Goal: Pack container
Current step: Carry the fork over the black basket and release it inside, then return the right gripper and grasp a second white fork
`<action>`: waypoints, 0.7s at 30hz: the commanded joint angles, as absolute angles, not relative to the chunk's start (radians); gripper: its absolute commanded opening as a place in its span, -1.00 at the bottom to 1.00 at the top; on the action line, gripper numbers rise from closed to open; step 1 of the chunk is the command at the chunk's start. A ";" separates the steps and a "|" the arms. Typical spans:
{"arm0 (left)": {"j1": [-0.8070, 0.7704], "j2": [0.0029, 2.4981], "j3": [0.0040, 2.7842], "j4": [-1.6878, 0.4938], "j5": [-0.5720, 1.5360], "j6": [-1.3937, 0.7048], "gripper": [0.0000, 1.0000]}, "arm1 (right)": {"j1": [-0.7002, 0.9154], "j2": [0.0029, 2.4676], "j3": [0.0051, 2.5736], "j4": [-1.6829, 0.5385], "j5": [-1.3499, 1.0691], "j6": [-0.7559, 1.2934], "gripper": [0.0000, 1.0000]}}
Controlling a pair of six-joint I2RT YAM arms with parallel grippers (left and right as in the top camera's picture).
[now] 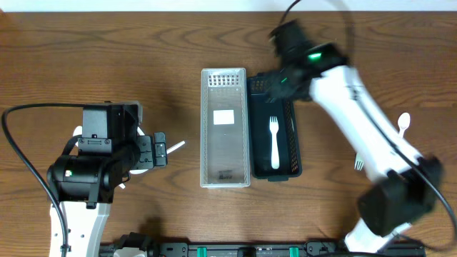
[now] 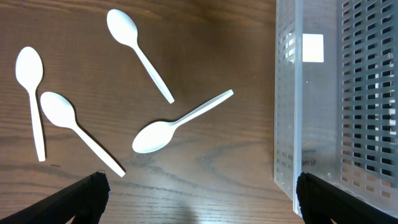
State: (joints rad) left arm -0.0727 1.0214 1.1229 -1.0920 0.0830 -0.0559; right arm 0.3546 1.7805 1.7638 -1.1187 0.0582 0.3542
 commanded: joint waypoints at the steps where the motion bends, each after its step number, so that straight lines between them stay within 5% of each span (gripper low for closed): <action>1: -0.067 1.025 1.134 -1.092 0.086 -0.062 0.96 | 0.196 1.640 1.803 -1.159 0.117 0.363 0.45; 10: -0.067 1.027 1.134 -1.091 0.086 -0.062 0.96 | -0.172 1.638 1.645 -1.298 0.090 0.361 0.74; 21: -0.067 1.064 1.134 -1.092 0.086 -0.062 0.96 | -0.221 1.638 1.112 -1.013 0.007 0.342 0.82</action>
State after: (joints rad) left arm -0.0727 1.0523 1.1229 -1.0916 0.0830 -0.0559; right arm -0.2173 1.6409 1.1851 -1.0496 0.0273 0.3546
